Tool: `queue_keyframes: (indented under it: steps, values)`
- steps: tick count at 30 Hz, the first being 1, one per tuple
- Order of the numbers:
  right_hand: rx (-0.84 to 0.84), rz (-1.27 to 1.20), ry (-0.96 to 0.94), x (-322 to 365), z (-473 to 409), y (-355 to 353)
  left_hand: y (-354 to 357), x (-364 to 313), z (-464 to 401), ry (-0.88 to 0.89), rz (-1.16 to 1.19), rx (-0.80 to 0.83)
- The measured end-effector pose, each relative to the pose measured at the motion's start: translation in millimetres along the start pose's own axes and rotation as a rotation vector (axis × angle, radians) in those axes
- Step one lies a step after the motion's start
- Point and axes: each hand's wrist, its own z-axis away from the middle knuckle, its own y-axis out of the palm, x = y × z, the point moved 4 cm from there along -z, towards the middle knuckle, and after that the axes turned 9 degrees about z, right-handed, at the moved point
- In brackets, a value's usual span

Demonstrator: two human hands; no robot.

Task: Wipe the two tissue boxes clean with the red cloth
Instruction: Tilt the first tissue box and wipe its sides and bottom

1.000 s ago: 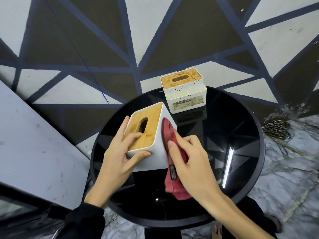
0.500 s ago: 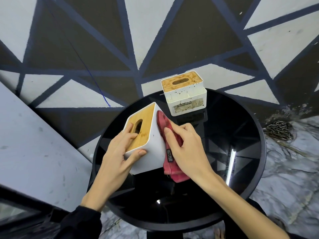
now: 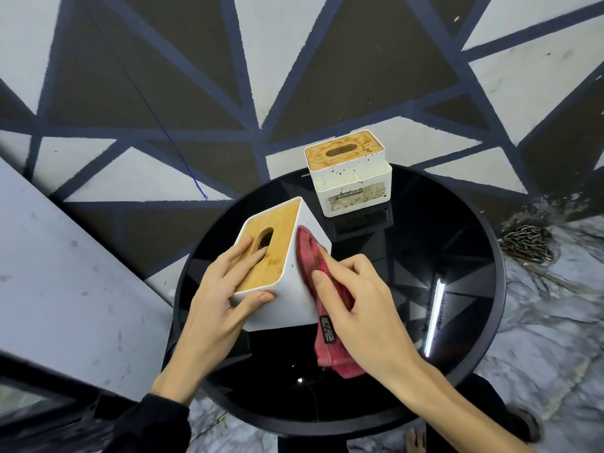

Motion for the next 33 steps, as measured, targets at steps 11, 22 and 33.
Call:
queue_keyframes:
  steps: [11,22,33]
  values:
    - [0.018,0.024,0.097,2.6,-42.9,1.9,-1.3,0.8,1.6,-0.034,-0.022,-0.063]
    - [0.071,-0.079,0.191,-20.9,-25.2,1.6,6.5,-2.7,-0.3,0.023,-0.154,0.111]
    - [0.108,-0.183,0.239,-31.6,-20.2,-1.5,5.7,-49.4,-18.0,0.05,-0.406,0.017]
